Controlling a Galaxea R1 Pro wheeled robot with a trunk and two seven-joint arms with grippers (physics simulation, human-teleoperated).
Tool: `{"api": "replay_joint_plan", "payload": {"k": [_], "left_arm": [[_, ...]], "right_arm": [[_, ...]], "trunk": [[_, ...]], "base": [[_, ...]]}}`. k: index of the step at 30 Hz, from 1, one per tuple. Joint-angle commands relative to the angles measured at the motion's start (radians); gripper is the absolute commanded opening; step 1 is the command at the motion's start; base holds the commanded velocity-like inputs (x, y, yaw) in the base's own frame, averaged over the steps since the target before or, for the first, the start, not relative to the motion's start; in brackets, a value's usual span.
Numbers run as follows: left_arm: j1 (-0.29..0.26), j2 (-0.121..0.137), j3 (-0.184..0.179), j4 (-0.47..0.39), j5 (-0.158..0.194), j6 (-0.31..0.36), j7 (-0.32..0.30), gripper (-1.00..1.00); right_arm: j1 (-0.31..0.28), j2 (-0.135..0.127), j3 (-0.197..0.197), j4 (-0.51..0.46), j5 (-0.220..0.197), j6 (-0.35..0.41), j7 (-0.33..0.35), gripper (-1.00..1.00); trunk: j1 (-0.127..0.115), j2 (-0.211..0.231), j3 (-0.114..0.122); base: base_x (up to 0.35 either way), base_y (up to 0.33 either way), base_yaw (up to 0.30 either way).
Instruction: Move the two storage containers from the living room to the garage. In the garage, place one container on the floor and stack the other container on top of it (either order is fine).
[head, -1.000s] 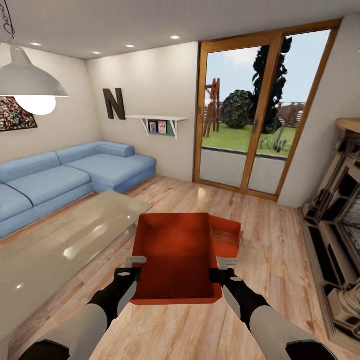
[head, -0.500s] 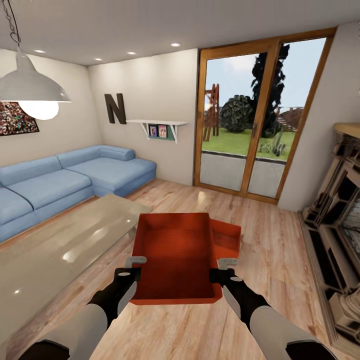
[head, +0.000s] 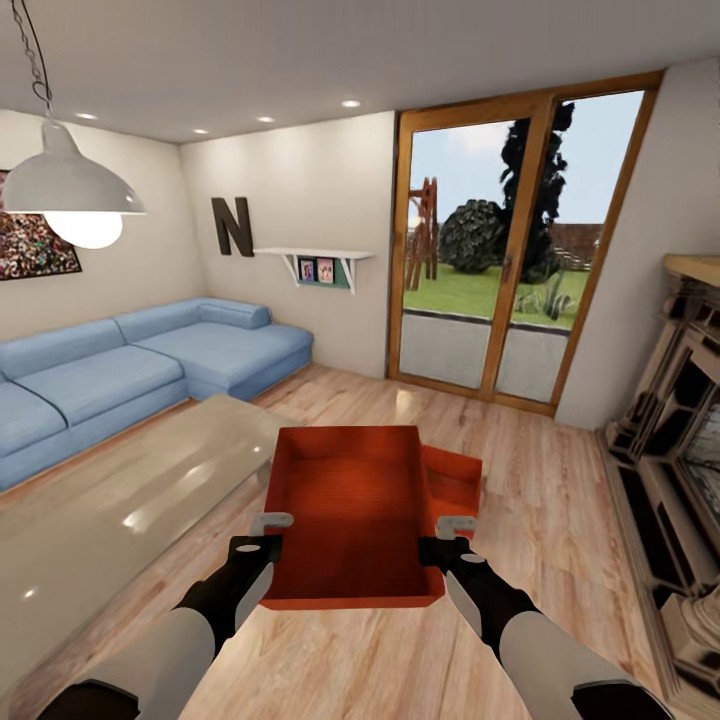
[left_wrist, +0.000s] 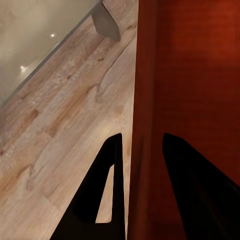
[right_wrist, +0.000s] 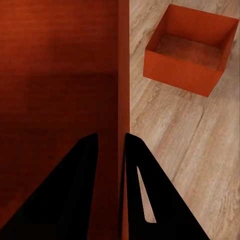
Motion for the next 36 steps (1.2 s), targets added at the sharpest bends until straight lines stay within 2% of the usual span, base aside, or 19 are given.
{"api": "replay_joint_plan", "payload": {"k": [1, 29, 36], "left_arm": [[-0.001, 0.019, 0.055, -0.001, 0.003, 0.008, 0.013, -1.0], [-0.001, 0.019, 0.055, -0.001, 0.003, 0.009, 0.013, -1.0], [-0.001, 0.019, 0.055, -0.002, 0.003, 0.008, 0.013, -1.0]], "right_arm": [[0.0, -0.001, -0.002, -0.005, -0.001, 0.006, -0.002, -1.0], [0.0, -0.001, -0.002, -0.006, -0.001, 0.006, -0.002, -1.0], [0.0, -0.002, -0.001, -0.006, -0.001, 0.006, -0.002, -1.0]], "trunk": [[0.001, -0.002, -0.001], [0.001, -0.002, 0.044], [0.001, -0.002, 0.046]], "base": [[0.0, 0.0, 0.0], [0.0, 0.0, 0.0], [0.0, 0.0, 0.0]]}}
